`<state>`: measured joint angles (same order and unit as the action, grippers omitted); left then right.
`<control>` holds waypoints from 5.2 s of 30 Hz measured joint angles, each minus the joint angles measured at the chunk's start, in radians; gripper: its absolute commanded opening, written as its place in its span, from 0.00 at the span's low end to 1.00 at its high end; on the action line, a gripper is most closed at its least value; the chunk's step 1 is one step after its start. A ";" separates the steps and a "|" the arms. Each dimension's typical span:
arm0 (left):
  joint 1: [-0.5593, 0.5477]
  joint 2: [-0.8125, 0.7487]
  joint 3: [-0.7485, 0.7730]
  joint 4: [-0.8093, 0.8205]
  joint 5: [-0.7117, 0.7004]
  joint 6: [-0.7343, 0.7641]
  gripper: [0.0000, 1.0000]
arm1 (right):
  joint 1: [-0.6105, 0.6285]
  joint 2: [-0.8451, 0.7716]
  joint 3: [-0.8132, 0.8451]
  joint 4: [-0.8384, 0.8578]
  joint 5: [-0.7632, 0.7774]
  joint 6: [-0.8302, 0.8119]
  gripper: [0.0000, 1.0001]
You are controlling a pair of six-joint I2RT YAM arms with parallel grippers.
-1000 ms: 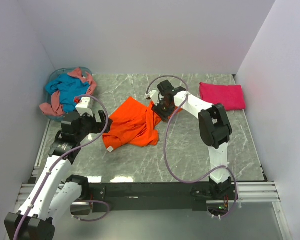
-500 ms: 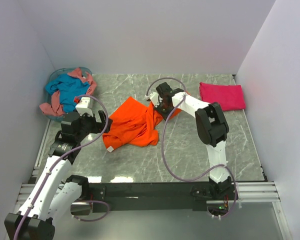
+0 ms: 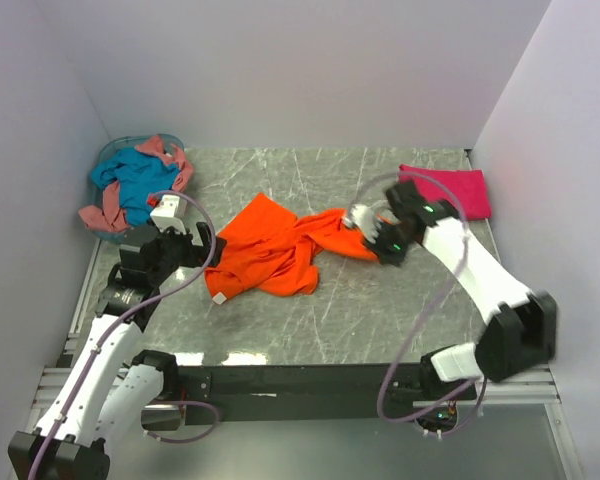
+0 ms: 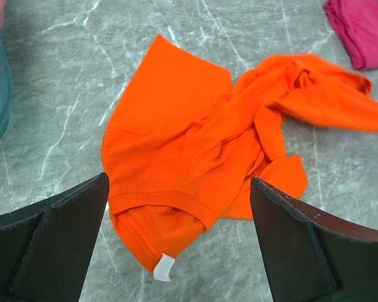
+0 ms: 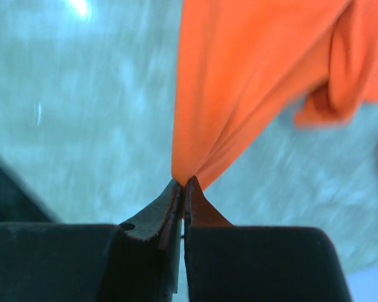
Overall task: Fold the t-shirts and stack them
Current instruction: Flatten the tshirt out
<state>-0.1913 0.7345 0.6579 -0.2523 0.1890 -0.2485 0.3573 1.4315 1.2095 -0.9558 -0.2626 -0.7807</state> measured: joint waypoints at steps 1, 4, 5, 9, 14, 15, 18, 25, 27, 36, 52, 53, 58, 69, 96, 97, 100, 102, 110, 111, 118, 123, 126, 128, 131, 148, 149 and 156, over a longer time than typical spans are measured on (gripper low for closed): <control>0.000 -0.005 0.000 0.000 0.008 0.000 0.99 | -0.037 -0.065 -0.050 -0.042 -0.011 -0.046 0.00; 0.000 -0.016 0.000 0.004 0.038 0.000 0.99 | -0.196 -0.184 -0.151 -0.126 0.008 -0.117 0.19; 0.000 -0.018 0.000 0.007 0.056 0.000 0.99 | -0.256 -0.196 -0.156 -0.130 0.023 -0.117 0.34; 0.000 -0.013 0.000 0.033 0.159 -0.023 1.00 | -0.470 -0.180 -0.135 -0.041 0.072 -0.097 0.66; -0.030 0.029 0.000 0.046 0.284 -0.130 0.97 | -0.502 -0.175 -0.134 0.035 0.028 -0.062 0.67; -0.053 0.044 0.000 0.044 0.291 -0.159 0.97 | -0.502 -0.175 -0.134 0.039 -0.003 -0.057 0.67; -0.199 0.091 0.000 0.035 0.261 -0.241 0.94 | -0.501 -0.174 -0.134 0.031 -0.138 -0.054 0.66; -0.676 0.287 0.002 0.014 -0.035 -0.428 0.76 | -0.497 -0.130 -0.151 0.047 -0.380 0.013 0.66; -0.756 0.380 0.016 -0.009 -0.160 -0.470 0.76 | -0.497 -0.130 -0.178 0.077 -0.412 0.052 0.66; -0.970 0.800 0.278 -0.126 -0.614 -0.583 0.75 | -0.498 -0.130 -0.230 0.169 -0.441 0.138 0.67; -1.016 1.125 0.533 -0.319 -0.911 -0.680 0.05 | -0.526 -0.130 -0.241 0.186 -0.479 0.154 0.67; -1.017 1.128 0.536 -0.329 -0.919 -0.687 0.03 | -0.527 -0.130 -0.241 0.186 -0.482 0.154 0.67; -1.034 1.107 0.533 -0.362 -0.938 -0.695 0.01 | -0.531 -0.130 -0.241 0.186 -0.488 0.153 0.67; -1.033 0.276 0.144 -0.352 -0.746 -0.874 0.00 | -0.532 -0.131 -0.242 0.185 -0.489 0.147 0.67; -0.624 0.069 0.121 -0.241 -0.572 -0.676 0.83 | -0.528 0.164 -0.055 0.174 -0.315 0.074 0.65; -0.544 0.100 0.121 -0.194 -0.508 -0.632 0.84 | -0.525 0.178 -0.053 0.171 -0.301 0.066 0.65; -0.331 0.219 0.153 -0.083 -0.342 -0.506 0.83 | -0.511 0.201 -0.052 0.153 -0.267 0.036 0.63; -0.253 0.302 0.204 -0.064 -0.258 -0.437 0.81 | -0.491 0.203 -0.052 0.146 -0.243 0.021 0.61; -0.198 0.404 0.297 -0.064 -0.176 -0.211 0.82 | -0.385 0.244 -0.057 0.166 -0.109 0.006 0.53; -0.198 0.389 0.294 -0.067 -0.182 -0.193 0.83 | -0.373 0.258 -0.057 0.171 -0.091 0.007 0.51; -0.198 0.261 0.233 -0.075 -0.236 -0.103 0.83 | -0.306 0.335 -0.042 0.178 0.009 0.035 0.06; -0.198 0.228 0.181 -0.079 -0.267 -0.062 0.83 | -0.264 0.355 0.050 0.148 0.080 0.058 0.00; -0.198 0.215 0.152 -0.084 -0.276 -0.052 0.83 | -0.208 0.405 0.212 0.106 0.140 0.062 0.00; -0.196 0.208 0.137 -0.085 -0.285 -0.048 0.83 | -0.163 0.485 0.378 0.070 0.185 0.063 0.00; -0.193 0.204 0.128 -0.088 -0.292 -0.042 0.83 | -0.104 0.668 0.685 0.079 0.310 0.084 0.28; -0.094 0.274 0.116 -0.039 -0.165 -0.086 0.81 | -0.146 0.450 0.318 0.265 0.135 0.169 0.80; -0.076 0.318 0.135 -0.037 -0.132 -0.100 0.79 | -0.151 0.391 0.274 0.259 0.083 0.167 0.80; -0.048 0.832 0.542 -0.041 0.019 -0.145 0.66 | -0.190 0.144 0.069 0.214 -0.275 0.166 0.72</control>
<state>-0.2398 1.5669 1.1999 -0.2935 0.2081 -0.3935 0.1669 1.5757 1.2789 -0.7418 -0.5381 -0.6147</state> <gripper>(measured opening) 0.678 0.742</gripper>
